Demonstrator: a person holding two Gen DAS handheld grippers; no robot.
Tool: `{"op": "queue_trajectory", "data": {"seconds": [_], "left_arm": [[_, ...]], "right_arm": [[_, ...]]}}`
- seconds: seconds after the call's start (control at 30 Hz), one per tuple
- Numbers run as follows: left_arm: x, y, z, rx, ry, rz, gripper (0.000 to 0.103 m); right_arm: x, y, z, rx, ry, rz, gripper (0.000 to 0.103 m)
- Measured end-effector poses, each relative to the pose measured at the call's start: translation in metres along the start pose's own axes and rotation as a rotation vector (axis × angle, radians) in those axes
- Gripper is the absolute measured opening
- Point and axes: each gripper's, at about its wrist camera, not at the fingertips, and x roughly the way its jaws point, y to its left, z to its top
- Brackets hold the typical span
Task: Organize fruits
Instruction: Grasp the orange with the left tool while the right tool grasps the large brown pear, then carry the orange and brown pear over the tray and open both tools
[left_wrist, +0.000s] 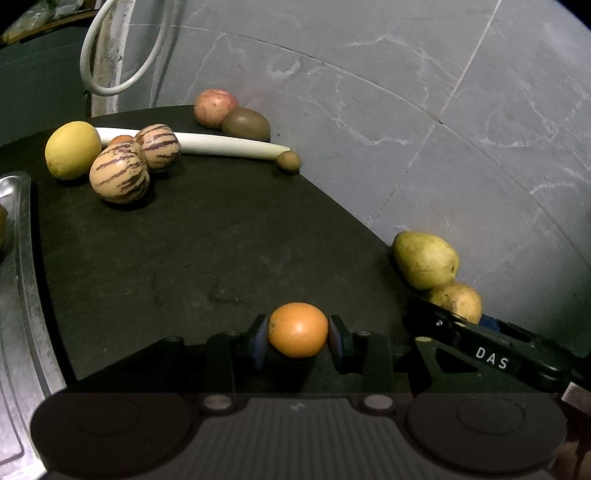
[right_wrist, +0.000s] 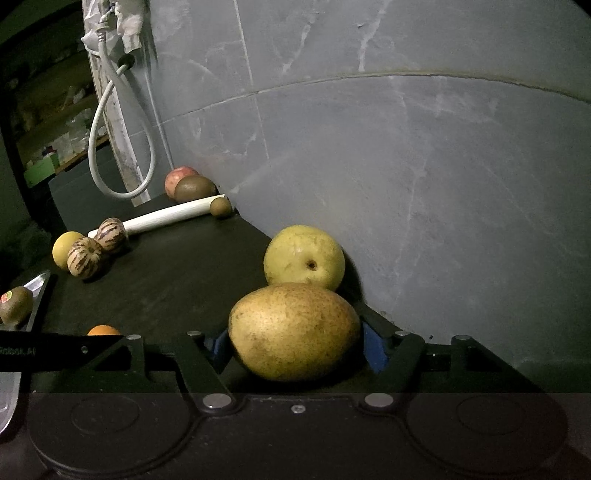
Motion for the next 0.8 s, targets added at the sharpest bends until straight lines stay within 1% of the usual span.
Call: {"op": "queue_trajectory", "data": {"seconds": [0.17, 0.3, 0.47, 0.63, 0.8], "left_arm": [[-0.004, 0.002, -0.001, -0.006, 0.007, -0.009, 0.037], [-0.009, 0.009, -0.002, -0.029, 0.014, -0.018, 0.037], [-0.031, 0.023, -0.002, -0.060, -0.016, -0.023, 0.037], [-0.065, 0.053, 0.001, -0.100, -0.072, -0.003, 0.037], [-0.103, 0.096, 0.000, -0.148, -0.125, 0.055, 0.037]], "right_arm": [[-0.011, 0.007, -0.007, 0.010, 0.007, 0.027, 0.070], [-0.022, 0.021, -0.013, 0.015, 0.014, 0.063, 0.070], [-0.033, 0.047, -0.015, 0.001, 0.018, 0.095, 0.070], [-0.036, 0.082, -0.013, -0.040, 0.019, 0.140, 0.070], [-0.034, 0.131, -0.009, -0.093, 0.017, 0.211, 0.070]]}}
